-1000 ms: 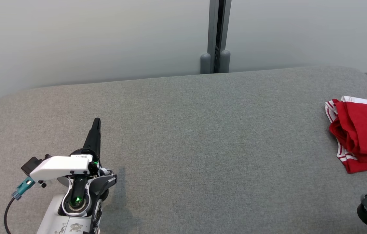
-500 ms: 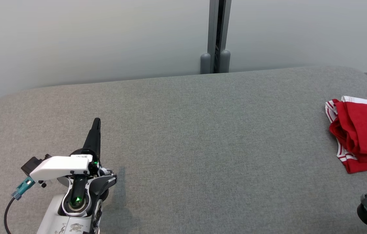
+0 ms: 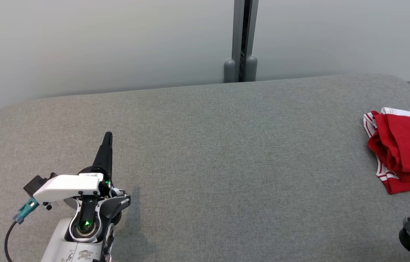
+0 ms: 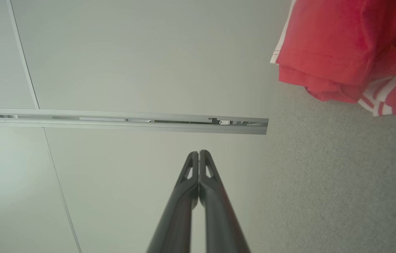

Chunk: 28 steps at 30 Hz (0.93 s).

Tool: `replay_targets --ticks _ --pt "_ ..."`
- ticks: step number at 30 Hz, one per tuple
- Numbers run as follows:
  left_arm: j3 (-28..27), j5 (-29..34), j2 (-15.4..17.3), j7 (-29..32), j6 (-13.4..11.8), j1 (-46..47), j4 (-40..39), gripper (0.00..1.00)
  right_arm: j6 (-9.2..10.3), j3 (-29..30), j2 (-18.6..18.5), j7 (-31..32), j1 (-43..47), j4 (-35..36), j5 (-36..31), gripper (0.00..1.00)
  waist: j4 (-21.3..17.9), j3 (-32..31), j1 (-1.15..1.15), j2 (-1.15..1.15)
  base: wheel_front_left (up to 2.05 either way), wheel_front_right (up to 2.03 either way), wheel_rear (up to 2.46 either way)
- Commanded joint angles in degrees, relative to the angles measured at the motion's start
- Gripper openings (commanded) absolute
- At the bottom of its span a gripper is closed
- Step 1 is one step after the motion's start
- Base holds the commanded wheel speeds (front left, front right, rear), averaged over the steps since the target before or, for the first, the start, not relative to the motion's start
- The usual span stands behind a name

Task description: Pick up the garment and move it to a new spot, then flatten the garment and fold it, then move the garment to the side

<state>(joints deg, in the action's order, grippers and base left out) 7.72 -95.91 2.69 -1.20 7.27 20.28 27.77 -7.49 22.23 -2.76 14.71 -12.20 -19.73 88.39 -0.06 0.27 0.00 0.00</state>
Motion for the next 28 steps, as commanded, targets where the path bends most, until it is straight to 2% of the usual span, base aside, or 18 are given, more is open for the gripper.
replay_targets --ticks 1,28 --pt "0.0 -0.1 0.4 0.1 0.5 0.8 0.0 0.00 0.00 0.2 -0.2 0.3 -0.2 -0.1 0.1 0.00 0.0 0.0 0.00 0.00 0.00 0.00 0.00" --pt "0.0 -0.1 0.3 0.1 0.5 0.8 0.0 0.00 0.00 0.2 -0.2 0.3 -0.2 -0.1 0.1 0.00 0.0 0.0 0.00 0.00 0.00 0.00 0.00"
